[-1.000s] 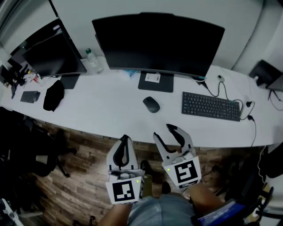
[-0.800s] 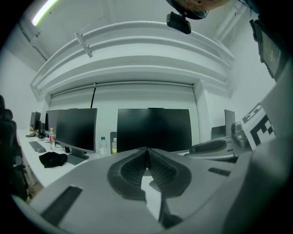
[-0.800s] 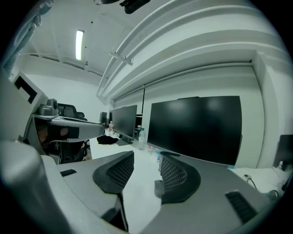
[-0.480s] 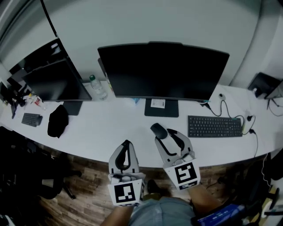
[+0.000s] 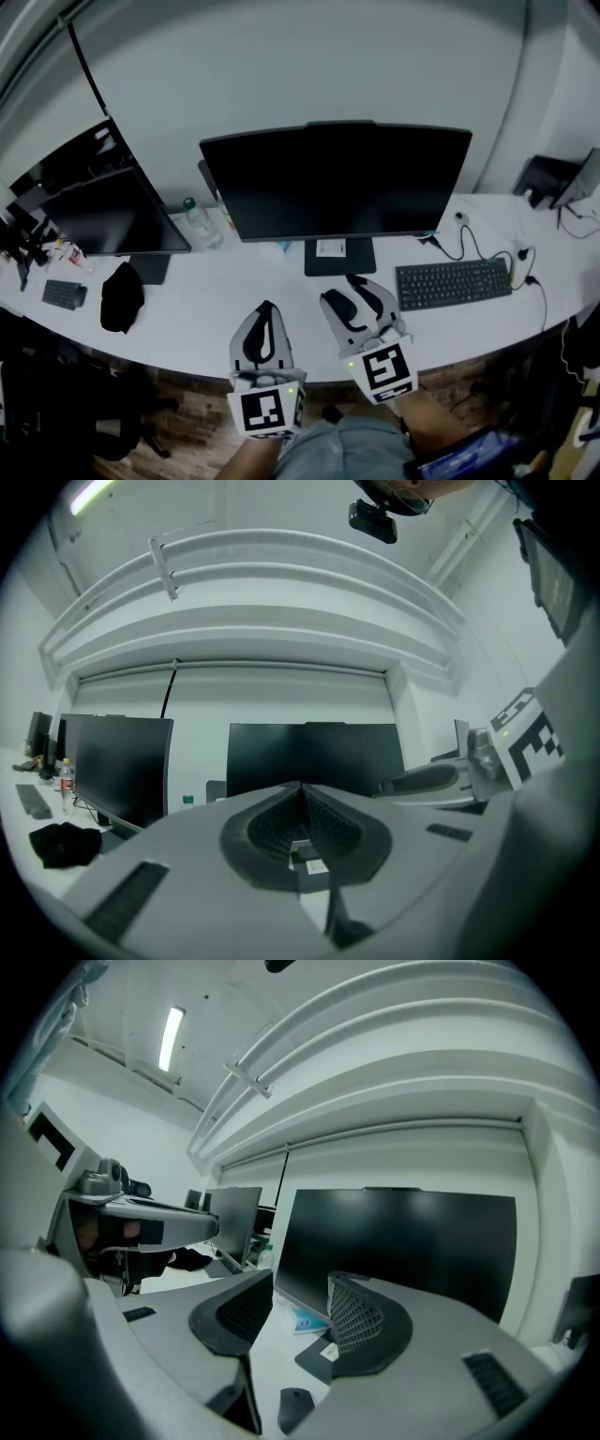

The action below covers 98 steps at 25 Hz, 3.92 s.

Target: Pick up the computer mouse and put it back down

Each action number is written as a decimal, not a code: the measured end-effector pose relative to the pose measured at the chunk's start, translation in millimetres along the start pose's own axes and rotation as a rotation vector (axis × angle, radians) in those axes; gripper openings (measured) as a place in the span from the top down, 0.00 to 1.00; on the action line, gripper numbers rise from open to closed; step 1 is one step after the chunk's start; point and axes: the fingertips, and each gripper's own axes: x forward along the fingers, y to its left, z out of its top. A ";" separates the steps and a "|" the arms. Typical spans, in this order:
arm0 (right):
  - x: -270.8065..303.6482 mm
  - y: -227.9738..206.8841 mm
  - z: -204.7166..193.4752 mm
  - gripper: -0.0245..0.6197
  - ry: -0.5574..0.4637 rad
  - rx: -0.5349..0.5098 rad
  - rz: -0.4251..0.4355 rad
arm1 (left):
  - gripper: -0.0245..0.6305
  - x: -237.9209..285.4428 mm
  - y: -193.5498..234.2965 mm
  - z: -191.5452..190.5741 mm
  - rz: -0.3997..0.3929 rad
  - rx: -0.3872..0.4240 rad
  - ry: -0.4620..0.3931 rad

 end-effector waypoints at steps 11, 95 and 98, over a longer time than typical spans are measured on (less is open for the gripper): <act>23.4 -7.5 -21.5 0.63 0.067 0.020 0.067 | 0.95 29.1 -4.6 -13.0 0.011 -0.010 0.040; 66.4 17.1 -161.8 0.49 0.425 0.155 0.255 | 0.95 25.2 43.9 -105.4 0.248 -0.045 0.310; 63.6 15.1 -124.7 0.49 0.359 0.143 0.245 | 0.95 20.3 52.4 -86.3 0.264 -0.033 0.265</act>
